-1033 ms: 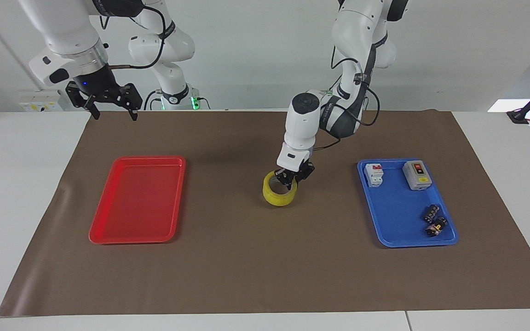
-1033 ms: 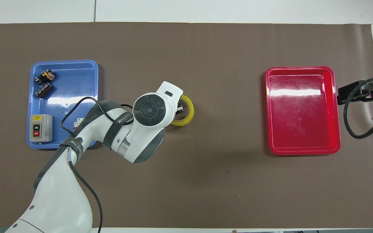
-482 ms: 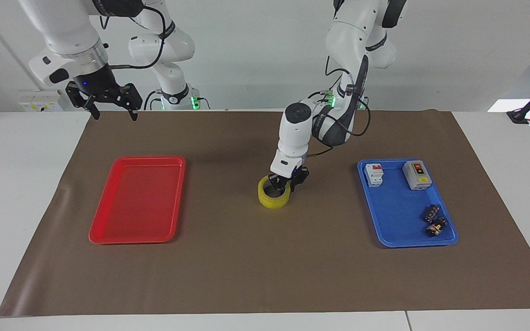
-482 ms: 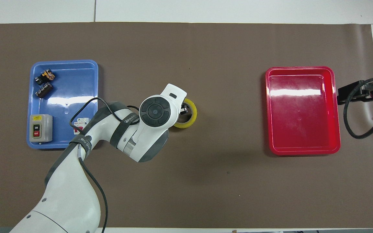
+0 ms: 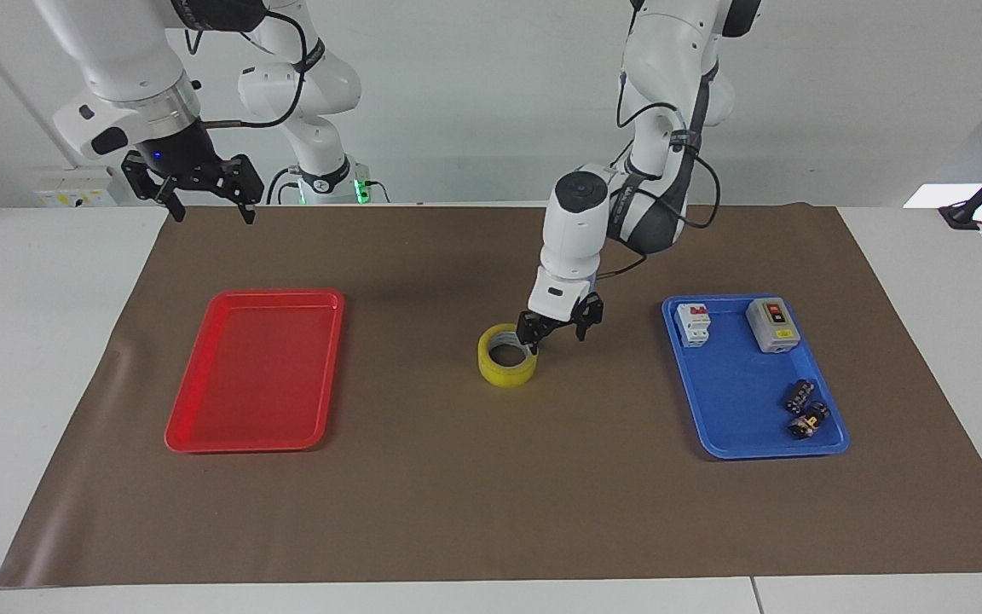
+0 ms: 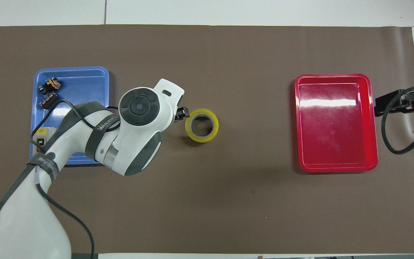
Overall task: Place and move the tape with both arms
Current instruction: 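Release the tape and withdraw the left gripper while the right gripper reaches out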
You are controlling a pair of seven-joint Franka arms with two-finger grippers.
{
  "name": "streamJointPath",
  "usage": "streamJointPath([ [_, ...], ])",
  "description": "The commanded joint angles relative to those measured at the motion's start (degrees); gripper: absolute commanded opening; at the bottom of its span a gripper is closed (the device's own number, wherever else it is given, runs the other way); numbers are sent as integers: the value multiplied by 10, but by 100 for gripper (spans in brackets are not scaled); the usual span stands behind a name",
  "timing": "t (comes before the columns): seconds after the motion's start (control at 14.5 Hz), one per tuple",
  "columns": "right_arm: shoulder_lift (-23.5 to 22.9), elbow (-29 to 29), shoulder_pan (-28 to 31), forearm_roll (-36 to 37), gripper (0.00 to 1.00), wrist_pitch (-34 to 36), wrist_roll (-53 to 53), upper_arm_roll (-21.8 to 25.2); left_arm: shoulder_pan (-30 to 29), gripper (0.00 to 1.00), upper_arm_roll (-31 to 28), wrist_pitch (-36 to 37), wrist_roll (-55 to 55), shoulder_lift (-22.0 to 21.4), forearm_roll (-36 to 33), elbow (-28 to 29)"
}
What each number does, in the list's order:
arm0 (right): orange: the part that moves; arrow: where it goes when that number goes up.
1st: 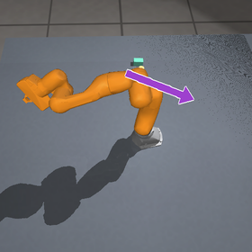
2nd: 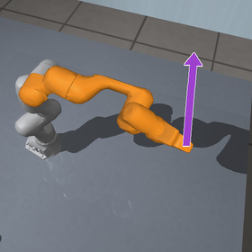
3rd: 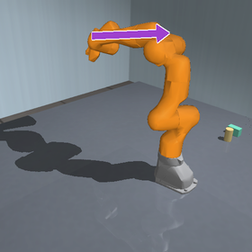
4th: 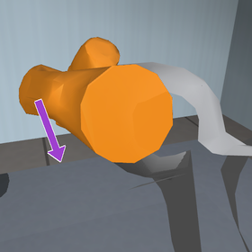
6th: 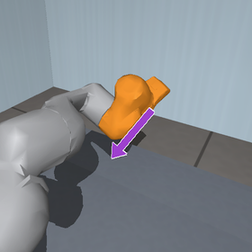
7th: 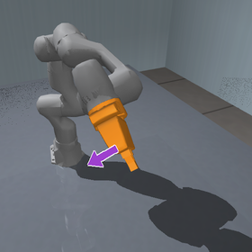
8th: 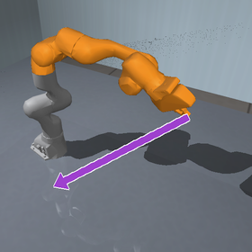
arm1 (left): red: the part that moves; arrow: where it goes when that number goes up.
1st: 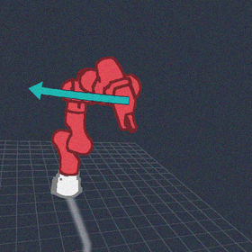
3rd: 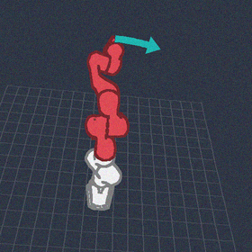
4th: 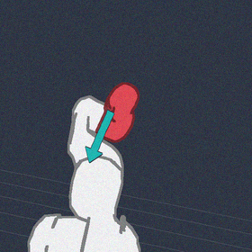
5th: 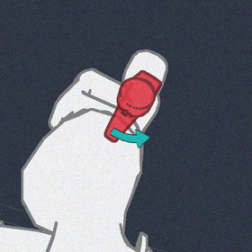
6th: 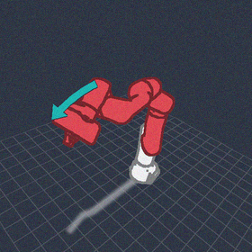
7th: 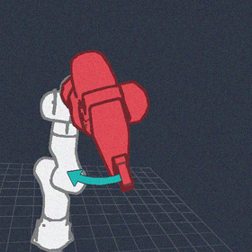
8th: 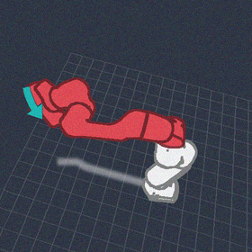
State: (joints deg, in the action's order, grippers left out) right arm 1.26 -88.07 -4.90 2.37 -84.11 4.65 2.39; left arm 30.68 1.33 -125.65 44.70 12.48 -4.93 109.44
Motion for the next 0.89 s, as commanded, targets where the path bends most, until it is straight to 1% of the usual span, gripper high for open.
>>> streamJointPath([
  [0.0,-1,2,7,-8,100,3,-11,0,-61,100,2,48,-98,-58,-8,9],
  [0.21,3,-9,0,-18,100,3,-16,-1,-122,100,2,77,-175,-98,17,8],
  [0.34,0,-4,-5,-24,100,-6,-21,-6,-170,100,0,115,-272,-123,63,1],
  [0.41,0,-5,-14,-24,100,-12,-22,-12,-190,100,-2,138,-315,-133,75,-5],
  [0.55,-2,-22,-54,-26,100,-46,-21,-15,-222,100,-3,188,-374,-146,76,-24],
  [0.69,-33,-33,-98,-28,100,-90,-4,-15,-254,100,-3,238,-419,-141,76,-66],
  [0.83,-75,-34,-135,-38,100,-150,47,-15,-272,100,-3,278,-454,-137,76,-103],
])
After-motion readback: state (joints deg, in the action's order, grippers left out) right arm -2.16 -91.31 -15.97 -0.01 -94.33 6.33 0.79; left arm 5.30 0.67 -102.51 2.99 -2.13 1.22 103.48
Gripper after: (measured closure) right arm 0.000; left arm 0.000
